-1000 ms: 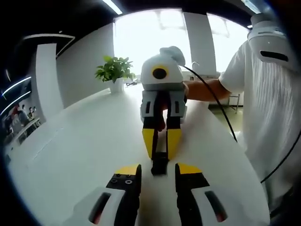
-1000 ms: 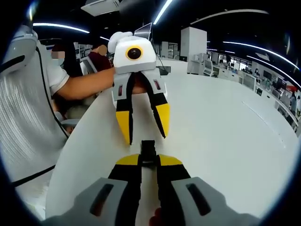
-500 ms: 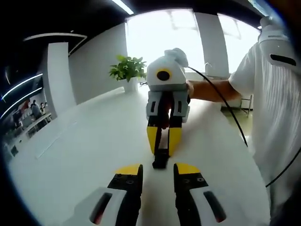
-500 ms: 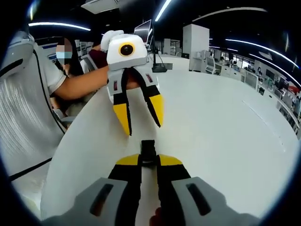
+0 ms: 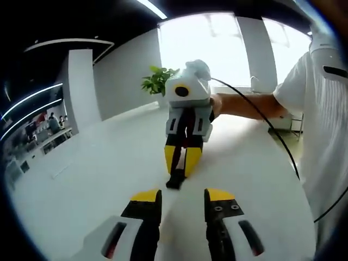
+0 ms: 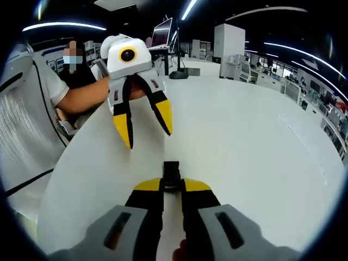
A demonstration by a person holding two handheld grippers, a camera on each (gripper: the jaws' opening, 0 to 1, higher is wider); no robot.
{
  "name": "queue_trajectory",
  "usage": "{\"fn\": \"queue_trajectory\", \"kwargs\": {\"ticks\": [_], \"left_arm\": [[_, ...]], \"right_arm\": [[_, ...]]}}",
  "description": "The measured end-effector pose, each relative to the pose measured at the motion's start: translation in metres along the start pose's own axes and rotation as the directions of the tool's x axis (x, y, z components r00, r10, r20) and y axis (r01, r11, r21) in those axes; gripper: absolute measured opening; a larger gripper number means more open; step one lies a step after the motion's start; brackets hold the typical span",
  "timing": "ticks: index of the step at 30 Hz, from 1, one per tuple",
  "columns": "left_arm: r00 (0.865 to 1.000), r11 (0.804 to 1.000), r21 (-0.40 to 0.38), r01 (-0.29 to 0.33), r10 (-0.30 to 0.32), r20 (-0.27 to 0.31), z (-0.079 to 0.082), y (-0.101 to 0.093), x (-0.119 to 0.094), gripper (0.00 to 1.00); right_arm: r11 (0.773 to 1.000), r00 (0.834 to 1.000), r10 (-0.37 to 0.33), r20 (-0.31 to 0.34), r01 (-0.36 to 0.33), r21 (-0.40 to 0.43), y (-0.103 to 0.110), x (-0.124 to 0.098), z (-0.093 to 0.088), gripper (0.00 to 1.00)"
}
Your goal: Snap the two parts of the plastic buckle together until the buckle closes and remains connected.
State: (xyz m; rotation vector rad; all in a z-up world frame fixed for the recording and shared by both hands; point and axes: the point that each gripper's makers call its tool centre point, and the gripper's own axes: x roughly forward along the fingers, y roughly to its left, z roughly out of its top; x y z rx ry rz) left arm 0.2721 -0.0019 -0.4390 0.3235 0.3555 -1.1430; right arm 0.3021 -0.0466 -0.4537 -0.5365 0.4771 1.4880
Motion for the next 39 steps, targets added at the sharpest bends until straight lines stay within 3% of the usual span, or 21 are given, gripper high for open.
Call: {"fn": "queue_trajectory", "kwargs": {"ticks": [21,28,31,39], "left_arm": [[0.995,0.994,-0.046,-0.095,0.095,0.005,0.002,0.010,-0.014,0.34],[0.989,0.986,-0.078,-0.147,0.148,0.001,0.003,0.010,-0.015,0.34],[0.986,0.981,-0.092,-0.168,0.169,-0.002,-0.001,0.020,-0.018,0.34],[0.972,0.964,-0.136,-0.229,0.233,0.014,-0.006,0.032,-0.020,0.35]], "right_arm": [[1.000,1.000,0.013,-0.018,-0.013,0.012,-0.062,-0.003,-0.005,0.12],[1.000,1.000,0.007,-0.015,-0.007,0.023,-0.076,-0.002,-0.005,0.12],[1.000,1.000,0.010,-0.015,-0.009,0.022,-0.089,-0.002,-0.006,0.12],[1.000,1.000,0.005,-0.009,-0.005,0.020,-0.098,-0.002,-0.007,0.12]]}}
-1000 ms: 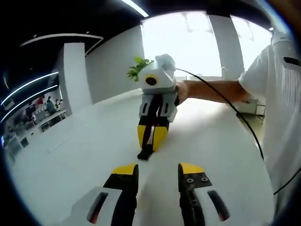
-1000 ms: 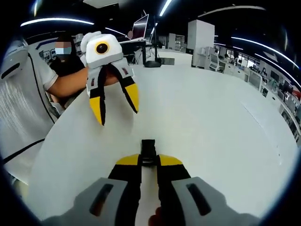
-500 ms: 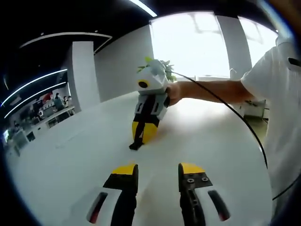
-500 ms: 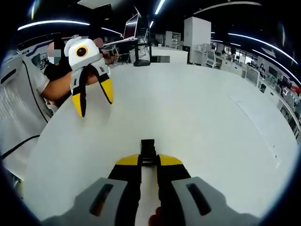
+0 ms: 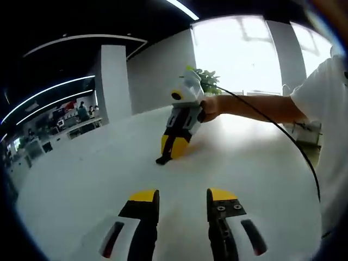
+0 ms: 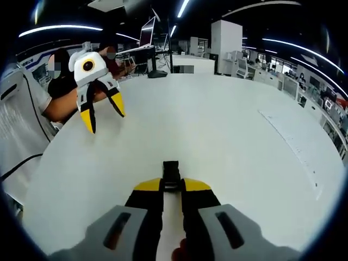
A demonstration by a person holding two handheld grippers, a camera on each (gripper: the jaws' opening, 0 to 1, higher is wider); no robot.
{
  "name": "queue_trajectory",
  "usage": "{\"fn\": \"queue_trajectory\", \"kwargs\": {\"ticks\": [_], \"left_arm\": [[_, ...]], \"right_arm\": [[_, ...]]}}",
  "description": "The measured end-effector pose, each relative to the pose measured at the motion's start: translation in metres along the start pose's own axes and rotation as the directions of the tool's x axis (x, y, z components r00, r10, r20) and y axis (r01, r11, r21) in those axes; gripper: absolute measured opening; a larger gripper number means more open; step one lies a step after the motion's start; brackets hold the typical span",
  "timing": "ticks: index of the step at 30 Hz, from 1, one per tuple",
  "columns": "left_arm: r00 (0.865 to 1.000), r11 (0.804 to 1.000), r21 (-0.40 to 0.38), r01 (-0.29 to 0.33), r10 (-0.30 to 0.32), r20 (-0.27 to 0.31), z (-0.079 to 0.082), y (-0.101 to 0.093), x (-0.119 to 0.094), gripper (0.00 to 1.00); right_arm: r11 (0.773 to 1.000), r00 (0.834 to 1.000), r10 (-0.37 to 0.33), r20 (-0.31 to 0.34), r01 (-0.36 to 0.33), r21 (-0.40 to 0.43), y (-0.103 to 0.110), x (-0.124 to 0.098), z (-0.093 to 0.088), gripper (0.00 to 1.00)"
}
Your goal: Snap the two parts of the plastic buckle together until the buckle closes and remains connected.
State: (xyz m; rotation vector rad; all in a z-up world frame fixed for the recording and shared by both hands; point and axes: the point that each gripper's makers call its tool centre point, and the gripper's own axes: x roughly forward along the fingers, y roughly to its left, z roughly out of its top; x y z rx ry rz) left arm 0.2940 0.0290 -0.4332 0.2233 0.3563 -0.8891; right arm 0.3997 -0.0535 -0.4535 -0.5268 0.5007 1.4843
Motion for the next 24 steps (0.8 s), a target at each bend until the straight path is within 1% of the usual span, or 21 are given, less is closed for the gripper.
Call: {"fn": "queue_trajectory", "kwargs": {"ticks": [6,8,9,13,16,18,22,24], "left_arm": [[1.000,1.000,-0.008,0.000,0.000,-0.003,-0.001,-0.005,0.001,0.35],[1.000,1.000,-0.009,-0.001,0.001,-0.002,-0.001,-0.005,0.001,0.35],[1.000,1.000,-0.010,-0.002,0.002,-0.004,-0.002,-0.005,0.001,0.35],[1.000,1.000,-0.010,-0.004,0.003,-0.004,-0.002,-0.001,0.001,0.35],[1.000,1.000,-0.014,-0.014,0.014,0.014,0.002,0.003,-0.001,0.35],[1.000,1.000,-0.017,-0.018,0.019,0.017,0.002,0.004,-0.001,0.35],[1.000,1.000,-0.018,-0.021,0.021,0.012,0.000,0.007,-0.002,0.35],[1.000,1.000,-0.018,-0.024,0.024,0.011,-0.002,0.009,-0.002,0.35]], "right_arm": [[1.000,1.000,-0.005,0.003,0.005,0.001,-0.003,-0.003,-0.002,0.12],[1.000,1.000,-0.009,0.001,0.009,0.005,-0.006,-0.004,-0.004,0.12],[1.000,1.000,-0.009,0.000,0.009,0.007,-0.012,-0.004,-0.004,0.12],[1.000,1.000,-0.005,0.003,0.005,0.006,-0.015,-0.003,-0.003,0.12],[1.000,1.000,-0.005,0.006,0.005,0.008,-0.017,-0.002,-0.003,0.12],[1.000,1.000,-0.008,0.007,0.008,0.008,-0.023,-0.002,-0.003,0.12],[1.000,1.000,-0.010,0.005,0.010,0.011,-0.026,0.000,-0.002,0.12],[1.000,1.000,-0.015,0.004,0.014,0.012,-0.023,0.000,-0.002,0.12]]}}
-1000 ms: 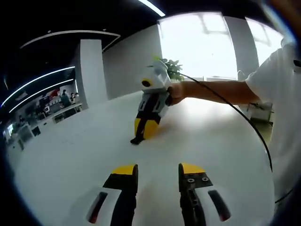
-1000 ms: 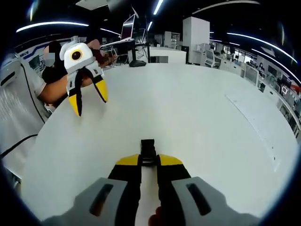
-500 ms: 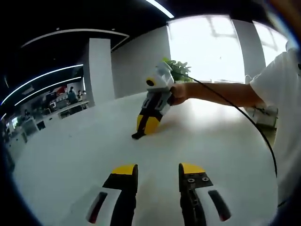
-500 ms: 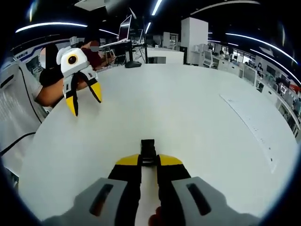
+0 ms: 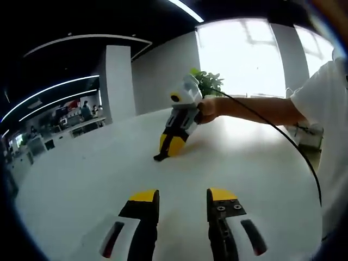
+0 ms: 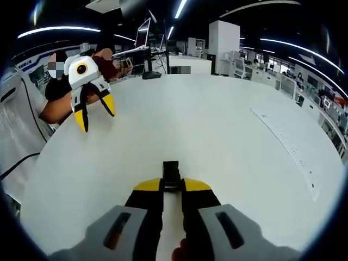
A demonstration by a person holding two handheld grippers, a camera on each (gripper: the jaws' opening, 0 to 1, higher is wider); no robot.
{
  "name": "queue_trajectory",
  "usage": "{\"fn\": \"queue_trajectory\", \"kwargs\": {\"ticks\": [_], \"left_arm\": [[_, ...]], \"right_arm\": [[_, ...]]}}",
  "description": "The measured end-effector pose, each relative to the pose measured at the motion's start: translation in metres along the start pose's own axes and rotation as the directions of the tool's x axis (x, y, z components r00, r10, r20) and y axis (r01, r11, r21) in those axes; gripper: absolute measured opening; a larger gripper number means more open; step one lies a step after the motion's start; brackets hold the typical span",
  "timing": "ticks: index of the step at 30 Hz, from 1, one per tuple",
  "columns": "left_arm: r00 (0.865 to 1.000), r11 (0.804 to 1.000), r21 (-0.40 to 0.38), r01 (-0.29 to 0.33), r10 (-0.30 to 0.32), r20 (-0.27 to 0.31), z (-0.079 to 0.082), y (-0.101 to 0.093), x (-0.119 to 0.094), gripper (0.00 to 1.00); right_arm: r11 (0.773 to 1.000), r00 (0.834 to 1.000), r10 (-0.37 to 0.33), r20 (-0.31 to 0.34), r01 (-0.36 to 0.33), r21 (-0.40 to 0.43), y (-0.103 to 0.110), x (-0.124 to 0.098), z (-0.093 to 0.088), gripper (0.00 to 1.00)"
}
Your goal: Snap the two parts of the plastic buckle together until the buckle closes and remains connected.
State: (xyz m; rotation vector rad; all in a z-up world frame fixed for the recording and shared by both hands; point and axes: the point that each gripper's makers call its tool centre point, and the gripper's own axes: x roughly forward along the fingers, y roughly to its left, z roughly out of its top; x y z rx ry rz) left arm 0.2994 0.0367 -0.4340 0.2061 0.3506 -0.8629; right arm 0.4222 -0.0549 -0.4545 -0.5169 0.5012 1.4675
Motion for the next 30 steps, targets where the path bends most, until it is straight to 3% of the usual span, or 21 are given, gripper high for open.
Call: {"fn": "queue_trajectory", "kwargs": {"ticks": [12,23,30], "left_arm": [[1.000,1.000,-0.006,-0.007,0.007,-0.004,-0.0036,0.0012,0.0006,0.35],[1.000,1.000,0.000,-0.005,0.005,0.002,-0.0011,-0.0005,0.0004,0.35],[1.000,1.000,-0.002,-0.009,0.009,0.014,0.0027,-0.0001,-0.0006,0.35]], "right_arm": [[1.000,1.000,-0.018,0.006,0.018,0.010,-0.0001,0.0012,0.0000,0.12],[0.999,0.999,-0.027,0.019,0.026,0.024,-0.0001,-0.0001,-0.0010,0.24],[0.999,0.998,-0.032,0.056,0.030,0.036,0.0013,-0.0059,0.0047,0.25]]}}
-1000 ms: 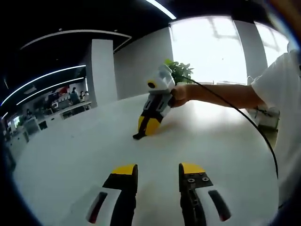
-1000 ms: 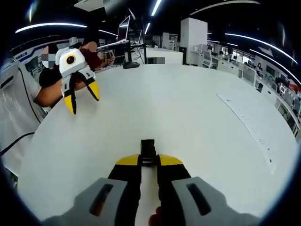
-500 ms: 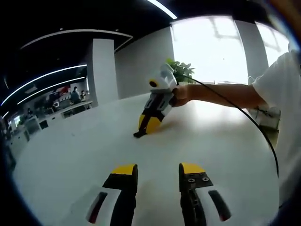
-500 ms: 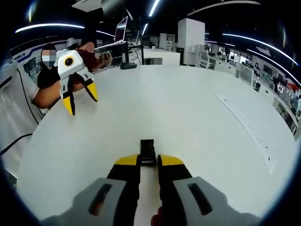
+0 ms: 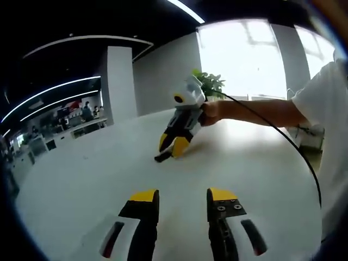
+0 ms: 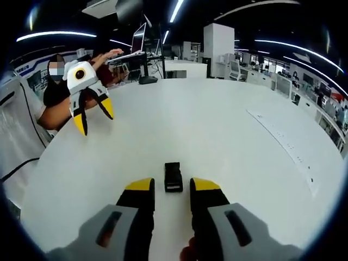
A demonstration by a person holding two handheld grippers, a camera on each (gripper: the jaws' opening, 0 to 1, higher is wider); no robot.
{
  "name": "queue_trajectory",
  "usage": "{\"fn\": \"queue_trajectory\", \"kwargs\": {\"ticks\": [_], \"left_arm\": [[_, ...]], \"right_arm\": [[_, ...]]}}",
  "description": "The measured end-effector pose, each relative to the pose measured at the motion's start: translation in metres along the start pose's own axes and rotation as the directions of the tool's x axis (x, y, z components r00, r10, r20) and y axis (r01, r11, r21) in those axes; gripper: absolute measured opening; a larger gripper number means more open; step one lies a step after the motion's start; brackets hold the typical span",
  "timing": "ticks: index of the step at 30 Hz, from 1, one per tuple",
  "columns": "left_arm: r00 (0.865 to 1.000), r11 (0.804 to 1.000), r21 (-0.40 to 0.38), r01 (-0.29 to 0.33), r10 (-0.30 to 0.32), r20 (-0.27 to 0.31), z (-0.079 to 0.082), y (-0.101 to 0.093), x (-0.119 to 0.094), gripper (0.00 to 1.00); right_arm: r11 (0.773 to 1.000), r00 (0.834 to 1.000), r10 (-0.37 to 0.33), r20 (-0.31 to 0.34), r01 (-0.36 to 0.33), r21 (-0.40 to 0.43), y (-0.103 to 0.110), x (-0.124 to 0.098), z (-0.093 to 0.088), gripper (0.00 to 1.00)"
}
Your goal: Snap the two parts of the plastic buckle together until the buckle closes and remains connected.
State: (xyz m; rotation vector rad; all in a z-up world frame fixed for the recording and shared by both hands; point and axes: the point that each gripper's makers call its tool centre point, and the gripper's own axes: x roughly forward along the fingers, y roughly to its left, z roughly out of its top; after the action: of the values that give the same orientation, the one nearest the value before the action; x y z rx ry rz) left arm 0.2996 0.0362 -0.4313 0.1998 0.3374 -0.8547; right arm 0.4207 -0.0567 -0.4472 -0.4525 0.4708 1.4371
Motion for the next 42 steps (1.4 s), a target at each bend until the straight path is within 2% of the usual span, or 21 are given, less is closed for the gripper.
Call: {"fn": "queue_trajectory", "kwargs": {"ticks": [4,8,13,15,17,19,21,23,25,26,28,29,31,32,34,35,37,40,42], "left_arm": [[1.000,1.000,-0.001,-0.007,0.007,0.002,0.002,0.001,0.000,0.35],[1.000,1.000,-0.007,-0.013,0.013,0.012,0.004,0.002,0.000,0.35],[1.000,1.000,0.002,-0.024,0.023,0.012,0.006,-0.002,0.001,0.36],[0.999,0.999,-0.013,-0.045,0.045,0.015,0.007,0.000,0.001,0.36],[0.998,0.998,-0.016,-0.062,0.062,0.017,0.008,0.001,0.000,0.36],[0.995,0.995,0.002,-0.102,0.102,-0.003,0.006,0.003,0.001,0.37],[0.994,0.994,-0.015,-0.110,0.110,-0.013,0.007,-0.001,0.002,0.37],[0.992,0.992,-0.027,-0.125,0.125,-0.005,0.009,-0.003,0.003,0.37],[0.989,0.989,-0.030,-0.145,0.145,0.002,0.011,-0.001,0.002,0.37],[0.989,0.988,-0.033,-0.150,0.150,0.001,0.011,0.000,0.002,0.37],[0.985,0.984,-0.043,-0.171,0.171,-0.006,0.011,0.003,0.002,0.37],[0.983,0.982,-0.044,-0.183,0.182,-0.011,0.012,0.004,0.002,0.37],[0.978,0.977,-0.040,-0.210,0.209,-0.011,0.013,0.007,0.001,0.36],[0.975,0.974,-0.045,-0.224,0.223,-0.016,0.013,0.010,0.001,0.36],[0.970,0.967,-0.066,-0.245,0.245,-0.009,0.015,0.012,-0.002,0.36],[0.969,0.966,-0.076,-0.247,0.247,-0.007,0.015,0.011,-0.003,0.36],[0.965,0.959,-0.102,-0.264,0.264,-0.013,0.014,0.014,-0.006,0.36],[0.960,0.953,-0.124,-0.278,0.279,-0.004,0.014,0.018,-0.010,0.36],[0.947,0.935,-0.154,-0.319,0.323,-0.002,0.013,0.025,-0.015,0.36]], "right_arm": [[1.000,1.000,-0.020,0.006,0.020,0.005,-0.003,-0.004,0.003,0.24],[0.996,0.998,-0.070,0.008,0.069,0.053,-0.004,-0.011,0.002,0.24],[0.988,0.990,-0.138,0.001,0.138,0.066,0.017,-0.019,-0.002,0.25],[0.976,0.981,-0.193,-0.018,0.194,0.096,0.014,-0.025,-0.005,0.25],[0.970,0.976,-0.218,-0.009,0.218,0.109,0.019,-0.028,-0.004,0.25],[0.951,0.959,-0.283,-0.025,0.284,0.123,0.029,-0.034,-0.006,0.26],[0.938,0.943,-0.330,-0.034,0.332,0.097,0.035,-0.040,-0.007,0.26],[0.911,0.924,-0.382,-0.027,0.381,0.157,0.049,-0.046,-0.006,0.26],[0.887,0.905,-0.425,0.000,0.417,0.200,0.051,-0.052,-0.003,0.26],[0.868,0.893,-0.450,-0.010,0.440,0.231,0.054,-0.056,-0.005,0.26],[0.852,0.878,-0.479,0.015,0.461,0.249,0.060,-0.061,-0.001,0.27],[0.834,0.864,-0.503,0.012,0.482,0.268,0.061,-0.064,-0.002,0.27],[0.822,0.852,-0.523,0.011,0.501,0.269,0.069,-0.066,-0.003,0.28],[0.806,0.841,-0.541,-0.004,0.520,0.283,0.073,-0.068,-0.006,0.29],[0.794,0.828,-0.561,-0.002,0.539,0.282,0.083,-0.069,-0.009,0.31],[0.780,0.817,-0.576,-0.007,0.553,0.294,0.085,-0.071,-0.010,0.30],[0.771,0.805,-0.593,0.009,0.564,0.297,0.087,-0.074,-0.011,0.29],[0.751,0.789,-0.615,0.002,0.585,0.307,0.093,-0.077,-0.013,0.29],[0.730,0.771,-0.636,0.003,0.601,0.324,0.098,-0.082,-0.015,0.29]]}}
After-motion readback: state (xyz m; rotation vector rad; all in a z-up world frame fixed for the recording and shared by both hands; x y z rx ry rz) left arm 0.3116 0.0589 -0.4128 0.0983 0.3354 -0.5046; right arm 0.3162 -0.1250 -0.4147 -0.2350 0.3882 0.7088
